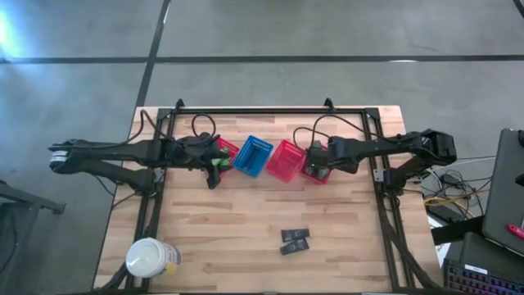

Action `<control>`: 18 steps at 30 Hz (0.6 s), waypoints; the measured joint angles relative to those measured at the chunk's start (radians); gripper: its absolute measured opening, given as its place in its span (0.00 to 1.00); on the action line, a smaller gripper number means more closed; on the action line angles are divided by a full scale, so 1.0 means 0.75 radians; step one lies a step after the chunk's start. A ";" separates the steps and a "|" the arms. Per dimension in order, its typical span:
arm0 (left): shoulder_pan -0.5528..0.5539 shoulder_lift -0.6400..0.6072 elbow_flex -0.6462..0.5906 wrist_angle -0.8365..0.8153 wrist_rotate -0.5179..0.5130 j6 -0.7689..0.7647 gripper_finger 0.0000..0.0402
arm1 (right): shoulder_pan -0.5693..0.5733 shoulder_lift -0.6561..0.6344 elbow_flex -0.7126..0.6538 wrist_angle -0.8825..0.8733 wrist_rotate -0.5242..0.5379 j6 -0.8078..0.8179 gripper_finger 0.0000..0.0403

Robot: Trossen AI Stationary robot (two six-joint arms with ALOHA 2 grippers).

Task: Pick & Place Travel size toiletries
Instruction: Put the black deodorant into the right red bin, then put the blue shave cream into the middle red bin

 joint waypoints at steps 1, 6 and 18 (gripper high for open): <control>0.000 0.000 0.000 0.000 0.000 0.000 0.50 | -0.001 0.001 0.004 -0.001 0.000 -0.007 0.65; 0.000 0.000 -0.001 -0.004 0.000 -0.002 0.50 | 0.001 0.000 0.063 -0.010 0.000 -0.089 0.75; 0.001 0.000 -0.001 -0.008 0.001 -0.017 0.50 | 0.019 0.000 0.312 -0.307 -0.066 -0.259 0.92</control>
